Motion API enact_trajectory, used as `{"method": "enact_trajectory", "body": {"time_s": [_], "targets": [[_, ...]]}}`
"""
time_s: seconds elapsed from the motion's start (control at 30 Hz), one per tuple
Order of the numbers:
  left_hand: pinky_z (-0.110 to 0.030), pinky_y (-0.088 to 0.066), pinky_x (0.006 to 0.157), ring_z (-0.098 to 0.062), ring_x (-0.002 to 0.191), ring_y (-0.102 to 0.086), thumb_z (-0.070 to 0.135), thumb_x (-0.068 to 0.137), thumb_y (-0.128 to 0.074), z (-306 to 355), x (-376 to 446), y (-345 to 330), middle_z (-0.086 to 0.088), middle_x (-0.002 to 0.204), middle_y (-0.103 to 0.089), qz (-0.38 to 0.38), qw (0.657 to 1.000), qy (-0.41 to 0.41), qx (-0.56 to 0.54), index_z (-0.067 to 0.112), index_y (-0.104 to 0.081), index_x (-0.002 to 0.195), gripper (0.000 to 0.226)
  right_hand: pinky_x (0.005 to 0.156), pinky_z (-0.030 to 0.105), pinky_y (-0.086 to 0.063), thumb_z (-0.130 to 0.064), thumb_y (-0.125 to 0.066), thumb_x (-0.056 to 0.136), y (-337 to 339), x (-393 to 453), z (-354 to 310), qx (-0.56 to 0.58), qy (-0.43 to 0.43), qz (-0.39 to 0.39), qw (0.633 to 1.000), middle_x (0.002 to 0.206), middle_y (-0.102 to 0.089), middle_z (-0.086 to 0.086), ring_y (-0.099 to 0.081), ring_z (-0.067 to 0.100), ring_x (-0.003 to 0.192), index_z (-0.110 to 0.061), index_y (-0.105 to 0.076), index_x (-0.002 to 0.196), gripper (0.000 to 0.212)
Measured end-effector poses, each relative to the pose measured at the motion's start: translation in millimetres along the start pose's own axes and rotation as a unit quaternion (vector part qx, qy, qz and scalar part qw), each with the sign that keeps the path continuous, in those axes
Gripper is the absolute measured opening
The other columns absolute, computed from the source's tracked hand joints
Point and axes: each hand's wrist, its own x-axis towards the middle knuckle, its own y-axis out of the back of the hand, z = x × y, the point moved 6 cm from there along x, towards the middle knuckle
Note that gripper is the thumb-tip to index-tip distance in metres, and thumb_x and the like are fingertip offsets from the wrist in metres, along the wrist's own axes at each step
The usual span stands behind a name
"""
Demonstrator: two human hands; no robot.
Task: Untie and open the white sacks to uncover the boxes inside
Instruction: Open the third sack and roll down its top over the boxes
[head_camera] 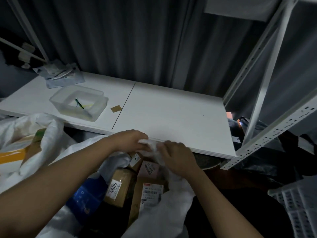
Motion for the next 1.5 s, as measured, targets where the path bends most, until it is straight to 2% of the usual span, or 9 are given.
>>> {"method": "enact_trajectory", "body": {"time_s": [0.23, 0.4, 0.5, 0.67, 0.83, 0.97, 1.13, 1.33, 1.5], "targets": [[-0.029, -0.047, 0.08, -0.01, 0.092, -0.057, 0.052, 0.073, -0.073, -13.2, -3.0, -19.5, 0.01, 0.103, -0.061, -0.09, 0.994, 0.055, 0.021, 0.028, -0.056, 0.115, 0.051, 0.09, 0.035, -0.046, -0.032, -0.046, 0.1, -42.1, 16.2, 28.2, 0.406, -0.203, -0.101, 0.885, 0.118, -0.065, 0.019, -0.06, 0.033, 0.11, -0.001, -0.063, 0.117, 0.039], [-0.025, -0.048, 0.067, -0.007, 0.077, -0.062, 0.052, 0.071, -0.067, -32.6, -5.0, -21.2, 0.014, 0.079, -0.064, -0.012, 0.999, 0.031, -0.024, 0.032, -0.063, 0.077, 0.022, 0.078, 0.031, -0.039, -0.039, -0.038, 0.1, -18.1, 25.3, -0.4, -0.032, 0.007, -0.023, 0.999, 0.109, -0.062, 0.012, -0.056, 0.031, 0.105, -0.012, -0.06, 0.107, 0.035], [-0.029, -0.053, 0.07, -0.001, 0.076, -0.063, 0.059, 0.062, -0.067, -34.4, -4.0, -17.9, 0.013, 0.08, -0.066, 0.02, 0.991, 0.022, -0.13, 0.037, -0.06, 0.083, 0.031, 0.075, 0.028, -0.039, -0.037, -0.044, 0.097, -37.4, 32.3, -24.5, 0.04, 0.125, -0.033, 0.991, 0.109, -0.064, 0.003, -0.056, 0.016, 0.096, -0.018, -0.057, 0.117, 0.031], [-0.015, -0.037, 0.069, -0.006, 0.091, -0.057, 0.057, 0.069, -0.073, -59.8, -22.4, -29.1, 0.015, 0.097, -0.061, -0.067, 0.996, 0.039, 0.046, 0.031, -0.058, 0.102, 0.045, 0.068, 0.018, -0.045, -0.017, -0.049, 0.099, -66.2, 48.6, 3.2, 0.354, -0.171, -0.126, 0.911, 0.059, -0.062, -0.015, -0.057, -0.007, 0.061, -0.029, -0.064, 0.067, 0.038], [-0.027, -0.047, 0.078, -0.018, 0.097, -0.061, 0.057, 0.077, -0.064, -86.4, -20.4, -23.4, 0.003, 0.105, -0.064, 0.024, 0.994, 0.105, 0.031, 0.023, -0.057, 0.115, 0.052, 0.064, 0.029, -0.037, -0.042, -0.035, 0.095, -35.1, 50.3, -20.8, -0.034, 0.032, -0.042, 0.998, 0.088, -0.063, 0.004, -0.056, 0.024, 0.088, -0.015, -0.063, 0.092, 0.04], [-0.03, -0.05, 0.078, -0.006, 0.087, -0.058, 0.052, 0.073, -0.073, -82.1, -18.4, -12.1, 0.009, 0.1, -0.061, 0.031, 0.992, 0.064, -0.107, 0.031, -0.05, 0.109, 0.048, 0.078, 0.029, -0.041, -0.044, -0.045, 0.096, -58.1, 57.0, -33.7, 0.039, 0.105, -0.066, 0.991, 0.114, -0.066, 0.004, -0.059, 0.019, 0.099, -0.021, -0.058, 0.123, 0.038], [-0.03, -0.047, 0.089, -0.008, 0.096, -0.057, 0.07, 0.061, -0.07, -95.9, -33.9, -15.9, 0.012, 0.109, -0.062, -0.038, 0.994, 0.103, 0.025, 0.031, -0.054, 0.115, 0.069, 0.068, 0.024, -0.049, -0.021, -0.052, 0.097, -82.6, 63.5, -18.5, 0.43, -0.165, -0.12, 0.879, 0.076, -0.072, 0.003, -0.065, 0.008, 0.069, -0.006, -0.069, 0.088, 0.024], [-0.021, -0.037, 0.072, -0.007, 0.087, -0.053, 0.049, 0.081, -0.068, -126.3, -39.3, -33.4, 0.004, 0.102, -0.064, 0.007, 0.991, 0.137, -0.012, 0.03, -0.057, 0.098, 0.028, 0.071, 0.031, -0.043, -0.047, -0.038, 0.093, -64.0, 84.6, -33.0, -0.014, -0.002, -0.105, 0.994, 0.093, -0.063, 0.004, -0.058, 0.024, 0.09, -0.013, -0.066, 0.089, 0.045], [-0.015, -0.043, 0.071, 0.0, 0.086, -0.055, 0.038, 0.072, -0.081, -123.9, -39.2, -14.9, 0.011, 0.099, -0.061, 0.07, 0.981, 0.089, -0.159, 0.025, -0.056, 0.108, 0.046, 0.081, 0.028, -0.045, -0.038, -0.053, 0.096, -86.5, 94.4, -68.5, 0.104, 0.102, -0.123, 0.982, 0.106, -0.069, 0.007, -0.063, 0.021, 0.098, -0.013, -0.066, 0.112, 0.033]]}}
